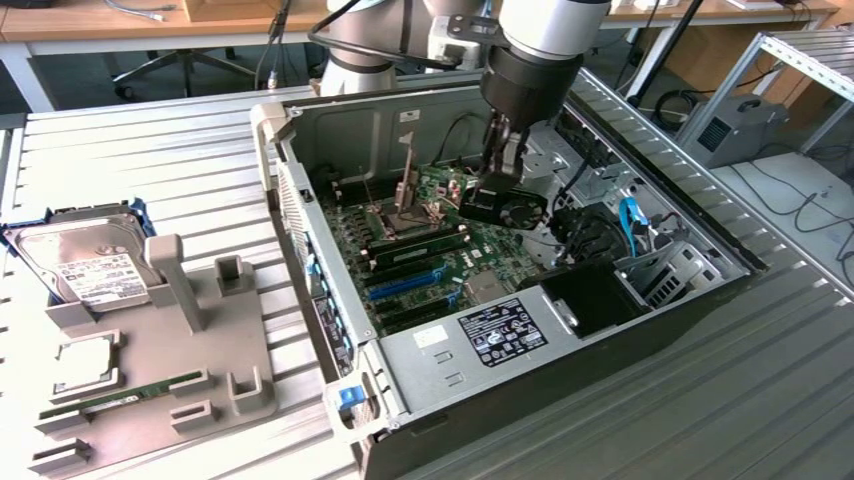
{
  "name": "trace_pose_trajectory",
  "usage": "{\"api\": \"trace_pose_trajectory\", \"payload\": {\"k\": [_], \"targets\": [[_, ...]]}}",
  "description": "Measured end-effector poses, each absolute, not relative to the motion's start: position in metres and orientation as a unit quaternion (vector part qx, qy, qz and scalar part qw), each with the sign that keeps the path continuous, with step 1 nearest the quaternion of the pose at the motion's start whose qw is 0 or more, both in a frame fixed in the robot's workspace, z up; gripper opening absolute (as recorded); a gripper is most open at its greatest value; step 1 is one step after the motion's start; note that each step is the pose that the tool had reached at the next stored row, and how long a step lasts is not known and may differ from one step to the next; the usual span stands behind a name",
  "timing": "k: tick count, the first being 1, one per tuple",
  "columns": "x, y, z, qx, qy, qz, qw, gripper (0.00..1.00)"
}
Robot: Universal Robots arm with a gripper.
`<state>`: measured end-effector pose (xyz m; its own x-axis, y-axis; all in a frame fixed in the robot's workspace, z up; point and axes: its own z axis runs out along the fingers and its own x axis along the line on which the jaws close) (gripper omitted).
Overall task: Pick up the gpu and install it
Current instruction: 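Insert the gpu into the slot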
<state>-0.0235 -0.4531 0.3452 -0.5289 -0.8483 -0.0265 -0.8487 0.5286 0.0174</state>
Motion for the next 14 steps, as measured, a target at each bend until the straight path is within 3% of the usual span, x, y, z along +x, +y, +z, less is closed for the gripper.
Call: {"api": "trace_pose_trajectory", "payload": {"k": [14], "targets": [[-0.0235, -0.4531, 0.3452, -0.509, 0.860, 0.014, 0.007, 0.26]]}}
